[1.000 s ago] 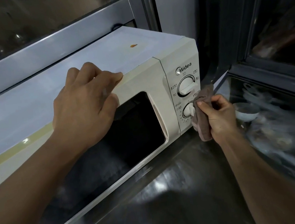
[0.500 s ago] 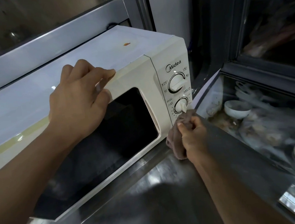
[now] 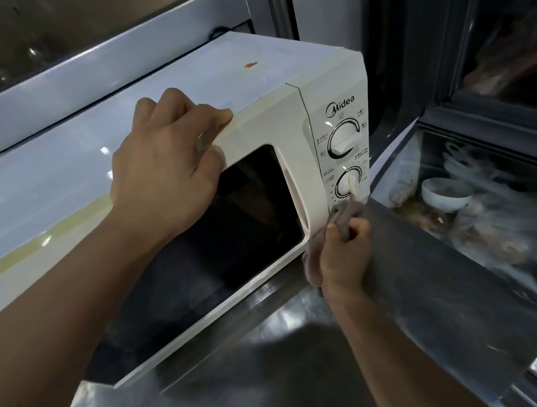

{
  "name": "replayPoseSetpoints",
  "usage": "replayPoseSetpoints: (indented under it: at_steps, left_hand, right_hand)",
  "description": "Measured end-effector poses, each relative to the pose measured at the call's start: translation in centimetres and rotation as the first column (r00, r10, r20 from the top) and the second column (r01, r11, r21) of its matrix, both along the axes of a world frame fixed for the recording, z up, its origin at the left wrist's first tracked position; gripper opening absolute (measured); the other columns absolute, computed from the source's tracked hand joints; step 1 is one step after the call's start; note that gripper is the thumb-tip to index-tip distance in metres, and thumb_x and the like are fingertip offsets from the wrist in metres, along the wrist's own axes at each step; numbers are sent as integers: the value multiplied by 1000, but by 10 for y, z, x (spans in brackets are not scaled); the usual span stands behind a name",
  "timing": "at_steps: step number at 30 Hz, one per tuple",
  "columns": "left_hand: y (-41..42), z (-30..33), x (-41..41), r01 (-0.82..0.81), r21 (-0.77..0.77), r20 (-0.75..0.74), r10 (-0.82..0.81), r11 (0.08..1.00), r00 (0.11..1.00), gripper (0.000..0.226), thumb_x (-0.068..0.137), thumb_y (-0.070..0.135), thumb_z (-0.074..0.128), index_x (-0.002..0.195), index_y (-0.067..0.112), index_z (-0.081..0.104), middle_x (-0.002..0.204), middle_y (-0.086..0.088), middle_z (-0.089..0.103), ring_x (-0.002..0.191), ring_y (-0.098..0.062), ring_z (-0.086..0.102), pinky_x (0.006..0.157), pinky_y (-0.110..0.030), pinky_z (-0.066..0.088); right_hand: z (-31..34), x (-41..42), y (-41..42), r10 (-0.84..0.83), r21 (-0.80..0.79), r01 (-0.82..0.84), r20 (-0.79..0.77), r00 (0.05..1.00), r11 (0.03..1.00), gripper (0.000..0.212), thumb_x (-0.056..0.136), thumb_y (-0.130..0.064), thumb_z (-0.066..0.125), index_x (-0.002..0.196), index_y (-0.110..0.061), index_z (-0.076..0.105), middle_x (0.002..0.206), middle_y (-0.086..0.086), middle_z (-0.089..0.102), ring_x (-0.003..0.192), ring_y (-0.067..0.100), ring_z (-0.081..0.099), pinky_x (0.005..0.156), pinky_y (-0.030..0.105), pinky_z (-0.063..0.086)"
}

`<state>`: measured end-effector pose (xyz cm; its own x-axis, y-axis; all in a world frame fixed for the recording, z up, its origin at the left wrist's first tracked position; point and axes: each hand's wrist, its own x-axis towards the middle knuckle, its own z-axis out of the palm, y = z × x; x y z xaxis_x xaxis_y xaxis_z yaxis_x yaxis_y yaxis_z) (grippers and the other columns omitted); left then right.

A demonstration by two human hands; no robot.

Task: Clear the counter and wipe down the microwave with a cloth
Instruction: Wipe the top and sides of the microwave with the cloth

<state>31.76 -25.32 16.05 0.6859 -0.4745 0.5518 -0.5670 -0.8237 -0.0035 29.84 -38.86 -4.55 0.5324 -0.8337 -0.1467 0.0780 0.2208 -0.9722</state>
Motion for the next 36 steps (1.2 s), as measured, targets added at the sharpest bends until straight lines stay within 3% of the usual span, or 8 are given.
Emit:
replayPoseSetpoints:
  at_steps: [2, 7, 12, 16, 21, 24, 29, 36]
  left_hand:
    - [0, 0, 0, 4, 4, -6, -4, 1000, 1000, 45, 81, 26, 44, 124, 26, 57, 106, 1, 49, 101, -21, 39, 55, -21, 22]
    - [1, 1, 0, 2, 3, -11, -2, 1000, 1000, 44, 82, 26, 44, 124, 26, 57, 105, 2, 49, 101, -19, 39, 60, -26, 26]
    - [0, 0, -1, 4, 5, 14, -4, 1000, 1000, 43, 82, 24, 44, 123, 24, 58, 103, 2, 49, 100, -20, 40, 60, -27, 27]
    - [1, 1, 1, 4, 14, 14, -5, 1000, 1000, 44, 82, 24, 44, 123, 24, 58, 104, 1, 49, 99, -21, 40, 55, -22, 22]
    - [2, 1, 1, 11, 15, 0, -11, 1000, 1000, 43, 83, 24, 44, 124, 25, 57, 105, 1, 50, 100, -22, 41, 59, -26, 28]
    - [2, 1, 2, 23, 9, 3, -23, 1000, 1000, 43, 83, 24, 44, 124, 24, 58, 105, 1, 50, 99, -22, 42, 58, -26, 28]
    - [1, 1, 1, 30, -17, -21, -31, 999, 999, 44, 82, 23, 45, 124, 22, 59, 102, 1, 51, 98, -23, 43, 60, -30, 37]
    - [2, 2, 2, 27, -19, -48, -28, 999, 998, 41, 86, 17, 55, 126, 24, 57, 105, 2, 49, 99, -21, 41, 63, -27, 30]
  right_hand:
    - [-7, -7, 11, 24, -32, -23, 33, 999, 999, 9, 87, 0, 56, 89, -8, 51, 83, 0, 58, 74, 6, 56, 69, 3, 44]
    - [-7, 5, -28, -11, 49, 10, 9, 1000, 999, 7, 89, -6, 57, 90, -13, 57, 77, -4, 62, 65, -4, 62, 58, 7, 45]
    - [1, 13, -50, -62, 96, 60, 21, 998, 994, 7, 90, -6, 57, 97, -5, 57, 87, 7, 63, 77, 16, 63, 65, 15, 50]
    - [-3, -5, 3, 86, 88, -86, 8, 996, 992, 15, 93, -7, 45, 85, -13, 55, 77, 5, 62, 67, 18, 62, 57, 17, 49]
    - [7, -31, 36, 149, -262, -139, 18, 989, 955, 41, 86, -3, 53, 127, 2, 48, 126, 15, 54, 116, 22, 54, 100, 36, 47]
    - [21, -36, 26, 99, -459, -86, 4, 995, 884, 44, 83, -5, 64, 124, 3, 50, 123, 18, 54, 113, 28, 54, 98, 35, 45]
    - [66, -43, 11, 135, -504, -80, 73, 988, 860, 46, 80, -5, 69, 124, -3, 55, 125, 12, 58, 119, 23, 54, 101, 42, 44]
    - [131, -21, 9, 90, -702, 15, 113, 989, 712, 44, 74, -8, 74, 115, -6, 59, 119, 10, 52, 113, 23, 54, 96, 29, 43]
